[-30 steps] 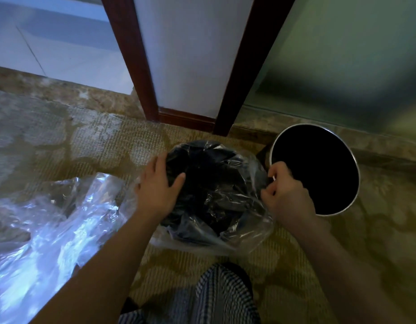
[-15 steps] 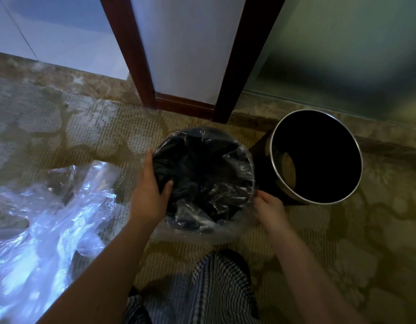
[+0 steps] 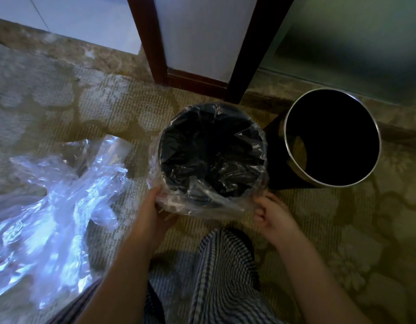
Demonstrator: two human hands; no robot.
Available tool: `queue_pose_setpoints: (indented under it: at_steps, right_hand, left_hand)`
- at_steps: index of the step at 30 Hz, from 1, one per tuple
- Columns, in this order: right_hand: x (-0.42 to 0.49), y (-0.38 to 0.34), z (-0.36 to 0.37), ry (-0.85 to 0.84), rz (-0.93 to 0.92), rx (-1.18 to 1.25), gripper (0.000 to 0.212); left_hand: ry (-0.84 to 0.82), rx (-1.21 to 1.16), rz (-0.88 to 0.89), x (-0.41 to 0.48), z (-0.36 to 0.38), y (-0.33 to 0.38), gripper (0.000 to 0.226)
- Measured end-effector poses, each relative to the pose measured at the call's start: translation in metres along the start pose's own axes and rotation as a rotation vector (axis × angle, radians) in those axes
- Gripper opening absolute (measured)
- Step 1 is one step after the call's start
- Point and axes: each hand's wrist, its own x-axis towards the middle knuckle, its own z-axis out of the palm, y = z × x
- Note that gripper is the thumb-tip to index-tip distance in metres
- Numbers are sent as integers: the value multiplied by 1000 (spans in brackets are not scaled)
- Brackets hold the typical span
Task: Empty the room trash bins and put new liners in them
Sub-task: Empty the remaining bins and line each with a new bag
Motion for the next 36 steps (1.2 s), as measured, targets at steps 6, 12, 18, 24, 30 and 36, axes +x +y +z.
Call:
queue_pose_setpoints:
  at_steps: [6, 12, 18, 24, 30, 36]
  right_hand:
    - [-6, 0, -3, 65, 113, 205, 17]
    - [-1, -7, 1, 158, 25, 222, 15]
    - [-2, -9, 9, 165, -98, 279, 19]
    - [-35, -8, 28, 386, -771, -275, 12]
    - [-25, -27, 101, -197, -851, -746, 17]
    - [29, -5, 172, -420, 12, -563, 44]
  left_hand:
    - [18, -50, -84, 4, -12, -2, 19]
    - [28, -303, -139, 19, -23, 10, 22]
    - [76, -344, 76, 17, -1, 22, 17]
    - [331, 252, 492, 33, 12, 25, 43]
    - [110, 56, 415, 39, 52, 25, 39]
    - [246, 117, 596, 37, 58, 25, 40]
